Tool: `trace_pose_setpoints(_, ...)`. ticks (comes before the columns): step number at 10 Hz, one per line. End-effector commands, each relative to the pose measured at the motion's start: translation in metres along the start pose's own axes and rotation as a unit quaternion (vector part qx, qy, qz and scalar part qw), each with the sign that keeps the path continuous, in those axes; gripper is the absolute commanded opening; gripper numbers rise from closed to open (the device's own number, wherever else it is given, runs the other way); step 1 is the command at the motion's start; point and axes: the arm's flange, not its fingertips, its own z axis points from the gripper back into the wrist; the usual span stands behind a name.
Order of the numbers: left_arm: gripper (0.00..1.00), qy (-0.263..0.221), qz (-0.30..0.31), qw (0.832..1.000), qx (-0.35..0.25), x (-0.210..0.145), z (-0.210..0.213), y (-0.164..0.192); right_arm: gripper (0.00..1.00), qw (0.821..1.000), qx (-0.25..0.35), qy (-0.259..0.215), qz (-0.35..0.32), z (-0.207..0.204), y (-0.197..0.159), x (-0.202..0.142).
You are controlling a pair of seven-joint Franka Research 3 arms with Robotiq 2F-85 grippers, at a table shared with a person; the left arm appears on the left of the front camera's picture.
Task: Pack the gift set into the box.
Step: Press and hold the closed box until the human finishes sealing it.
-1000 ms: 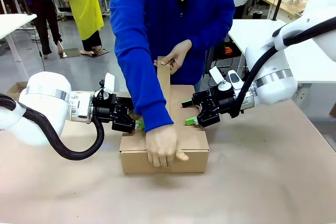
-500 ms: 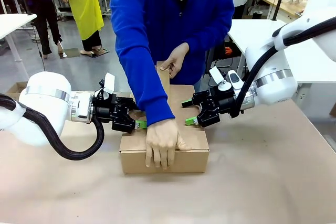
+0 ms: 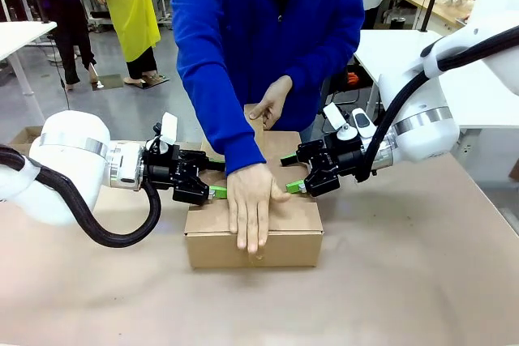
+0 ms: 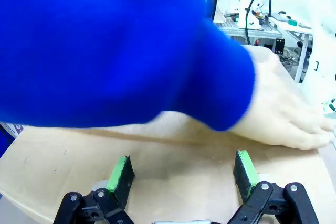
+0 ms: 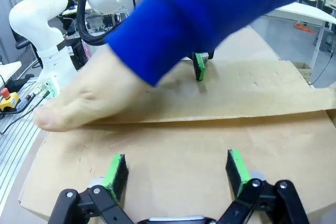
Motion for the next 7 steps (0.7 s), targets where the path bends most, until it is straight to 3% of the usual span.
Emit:
trace_pose_setpoints(1, 1.00, 0.001, -0.002, 1.000, -0.001, -0.0021, 0.0000, -0.0018, 1.00, 1.000, -0.003, 0.001, -0.003, -0.0015, 0.0012, -0.0022)
trace_pose_setpoints(7, 1.00, 0.001, -0.002, 1.000, -0.001, -0.0021, 0.0000, -0.0018, 1.00, 1.000, -0.003, 0.001, -0.003, -0.0015, 0.0012, -0.0022)
